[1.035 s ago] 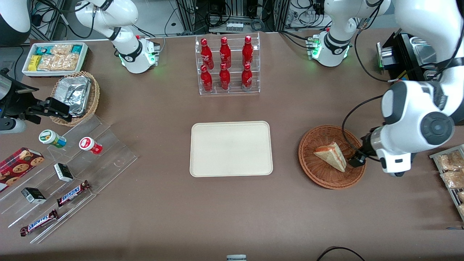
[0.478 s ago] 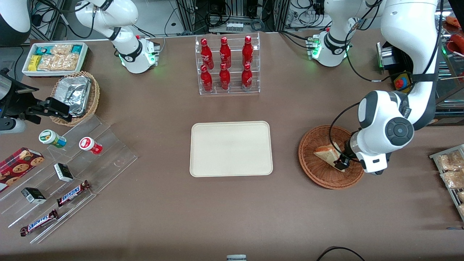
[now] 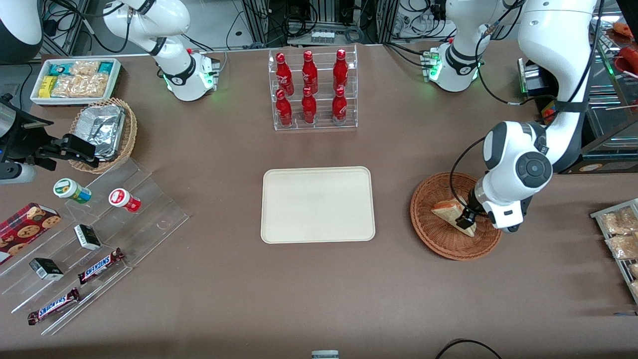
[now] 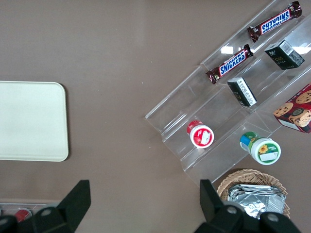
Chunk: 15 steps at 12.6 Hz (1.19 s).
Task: Place sandwich from basket to tray
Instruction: 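Close the left gripper on the sandwich's crust edge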
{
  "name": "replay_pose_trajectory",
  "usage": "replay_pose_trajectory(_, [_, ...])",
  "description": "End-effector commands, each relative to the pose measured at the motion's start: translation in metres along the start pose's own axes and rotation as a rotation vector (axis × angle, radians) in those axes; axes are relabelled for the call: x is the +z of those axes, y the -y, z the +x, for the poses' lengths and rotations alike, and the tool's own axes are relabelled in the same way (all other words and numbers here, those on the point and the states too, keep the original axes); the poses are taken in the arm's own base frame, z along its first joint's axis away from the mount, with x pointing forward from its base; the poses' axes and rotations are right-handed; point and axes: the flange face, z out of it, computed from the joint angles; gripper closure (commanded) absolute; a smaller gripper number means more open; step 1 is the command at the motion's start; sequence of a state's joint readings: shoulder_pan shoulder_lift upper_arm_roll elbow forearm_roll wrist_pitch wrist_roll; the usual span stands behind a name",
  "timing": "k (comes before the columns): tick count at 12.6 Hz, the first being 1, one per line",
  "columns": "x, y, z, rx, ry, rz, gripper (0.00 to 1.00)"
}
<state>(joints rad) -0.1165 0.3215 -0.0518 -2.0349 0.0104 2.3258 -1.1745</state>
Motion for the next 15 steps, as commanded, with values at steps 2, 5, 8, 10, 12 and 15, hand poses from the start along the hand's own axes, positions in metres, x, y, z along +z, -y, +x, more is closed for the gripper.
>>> replay_pose_trajectory(2, [0.003,0.019,-0.011,-0.037,-0.029,-0.034,0.0])
replay_pose_trajectory(5, [0.01,0.013,-0.019,-0.049,-0.029,-0.043,0.0])
replay_pose_trajectory(8, [0.013,0.012,-0.02,-0.05,-0.028,-0.04,0.0])
replay_pose_trajectory(10, [0.018,0.012,-0.02,-0.047,-0.026,-0.031,0.02])
replay_pose_trajectory(12, [0.02,0.01,-0.023,-0.056,-0.026,-0.036,0.52])
replay_pose_trajectory(15, [0.005,-0.007,-0.017,-0.07,-0.035,-0.064,1.0])
